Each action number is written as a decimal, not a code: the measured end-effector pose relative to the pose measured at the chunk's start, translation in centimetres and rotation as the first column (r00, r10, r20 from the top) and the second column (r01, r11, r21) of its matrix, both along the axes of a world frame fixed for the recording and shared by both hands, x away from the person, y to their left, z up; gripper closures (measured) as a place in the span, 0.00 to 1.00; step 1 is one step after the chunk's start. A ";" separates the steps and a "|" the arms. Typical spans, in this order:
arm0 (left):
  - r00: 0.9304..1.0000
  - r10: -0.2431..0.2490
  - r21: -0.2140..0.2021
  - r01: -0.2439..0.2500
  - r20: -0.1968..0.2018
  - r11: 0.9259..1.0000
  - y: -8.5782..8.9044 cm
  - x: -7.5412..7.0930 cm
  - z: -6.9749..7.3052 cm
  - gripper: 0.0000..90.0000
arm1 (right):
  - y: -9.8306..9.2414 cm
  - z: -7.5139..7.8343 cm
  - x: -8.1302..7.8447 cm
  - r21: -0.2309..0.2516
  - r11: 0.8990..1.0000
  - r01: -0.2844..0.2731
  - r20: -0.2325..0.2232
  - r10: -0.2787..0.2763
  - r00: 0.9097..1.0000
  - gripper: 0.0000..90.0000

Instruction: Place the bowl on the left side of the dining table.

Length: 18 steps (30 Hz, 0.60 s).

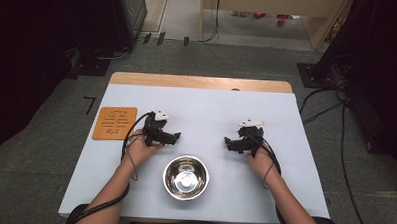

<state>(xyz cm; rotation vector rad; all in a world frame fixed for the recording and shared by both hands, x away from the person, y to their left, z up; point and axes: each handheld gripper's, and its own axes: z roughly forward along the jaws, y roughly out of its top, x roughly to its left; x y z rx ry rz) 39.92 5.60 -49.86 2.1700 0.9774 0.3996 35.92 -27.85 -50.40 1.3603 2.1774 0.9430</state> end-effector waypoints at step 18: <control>0.997 0.012 -0.013 -0.013 -0.081 1.000 0.7 0.7 1.6 0.23 | 0.0 0.0 0.0 -0.001 1.000 0.000 0.001 0.000 1.000 0.06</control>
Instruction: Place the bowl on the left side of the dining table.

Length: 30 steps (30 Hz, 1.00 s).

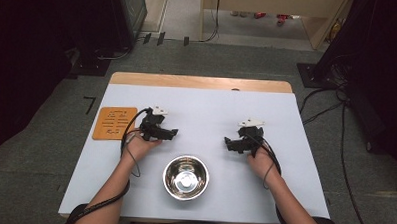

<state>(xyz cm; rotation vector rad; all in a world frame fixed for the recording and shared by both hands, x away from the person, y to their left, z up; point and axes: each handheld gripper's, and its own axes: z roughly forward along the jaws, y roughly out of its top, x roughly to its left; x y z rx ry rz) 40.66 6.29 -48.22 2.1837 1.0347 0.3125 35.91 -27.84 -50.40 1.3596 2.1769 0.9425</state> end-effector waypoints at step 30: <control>0.992 -0.123 -0.004 0.123 -0.029 0.992 0.1 -2.0 2.8 0.29 | 0.0 0.0 0.0 0.000 1.000 -0.001 0.002 0.001 1.000 0.06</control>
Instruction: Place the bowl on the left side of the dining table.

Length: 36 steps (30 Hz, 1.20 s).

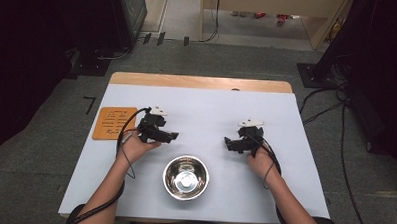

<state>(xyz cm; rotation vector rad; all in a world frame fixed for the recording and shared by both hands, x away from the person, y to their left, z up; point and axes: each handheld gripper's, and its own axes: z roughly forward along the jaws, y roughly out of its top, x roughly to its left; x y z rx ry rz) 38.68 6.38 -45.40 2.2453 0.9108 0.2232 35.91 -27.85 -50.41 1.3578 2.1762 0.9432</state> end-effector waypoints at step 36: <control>0.969 -0.243 -0.075 0.240 -0.037 0.968 -2.1 -3.4 2.7 0.45 | 0.0 0.0 0.0 -0.002 1.000 0.002 0.001 -0.002 1.000 0.06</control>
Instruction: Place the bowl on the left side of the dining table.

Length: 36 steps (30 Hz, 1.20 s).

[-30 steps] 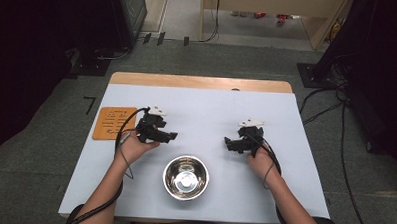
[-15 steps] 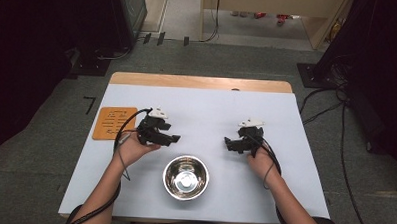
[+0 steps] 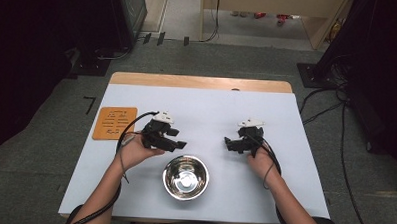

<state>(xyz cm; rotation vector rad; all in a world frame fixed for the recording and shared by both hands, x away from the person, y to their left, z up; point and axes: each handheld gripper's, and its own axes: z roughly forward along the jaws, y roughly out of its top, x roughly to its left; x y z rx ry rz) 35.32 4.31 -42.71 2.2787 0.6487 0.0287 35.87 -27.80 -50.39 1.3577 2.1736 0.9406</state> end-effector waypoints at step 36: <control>0.991 -0.136 0.021 0.136 0.004 0.990 -1.5 -3.0 -0.7 0.41 | 0.0 0.0 0.0 -0.001 1.000 0.000 0.000 0.000 1.000 0.06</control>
